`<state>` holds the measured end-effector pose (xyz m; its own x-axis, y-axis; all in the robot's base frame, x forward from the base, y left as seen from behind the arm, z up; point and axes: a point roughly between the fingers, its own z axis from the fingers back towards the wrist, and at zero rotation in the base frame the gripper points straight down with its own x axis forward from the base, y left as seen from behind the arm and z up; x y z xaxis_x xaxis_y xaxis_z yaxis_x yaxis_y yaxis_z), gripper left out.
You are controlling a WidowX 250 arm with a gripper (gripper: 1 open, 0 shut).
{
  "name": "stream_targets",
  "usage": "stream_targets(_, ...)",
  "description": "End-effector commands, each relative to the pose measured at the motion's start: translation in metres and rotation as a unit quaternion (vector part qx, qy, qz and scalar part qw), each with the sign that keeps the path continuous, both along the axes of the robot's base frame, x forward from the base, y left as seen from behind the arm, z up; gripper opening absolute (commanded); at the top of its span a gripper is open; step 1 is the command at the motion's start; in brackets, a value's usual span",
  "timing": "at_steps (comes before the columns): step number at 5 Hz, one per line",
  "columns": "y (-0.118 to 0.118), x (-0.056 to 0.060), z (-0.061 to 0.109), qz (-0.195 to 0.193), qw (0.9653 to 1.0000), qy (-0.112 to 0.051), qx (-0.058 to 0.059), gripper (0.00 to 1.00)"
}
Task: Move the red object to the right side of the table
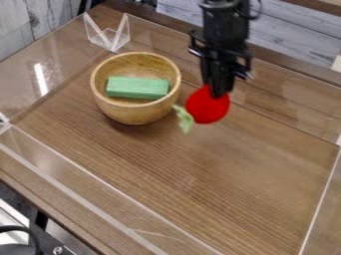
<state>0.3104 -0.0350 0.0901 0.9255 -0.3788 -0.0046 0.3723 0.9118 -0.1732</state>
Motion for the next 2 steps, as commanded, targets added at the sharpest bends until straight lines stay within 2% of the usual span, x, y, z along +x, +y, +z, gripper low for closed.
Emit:
stream_targets(1, -0.025, -0.003, 0.012, -0.001, 0.9996, -0.027, -0.011, 0.0)
stream_targets(2, -0.038, -0.009, -0.001, 0.006, 0.9997, -0.012, -0.021, 0.0)
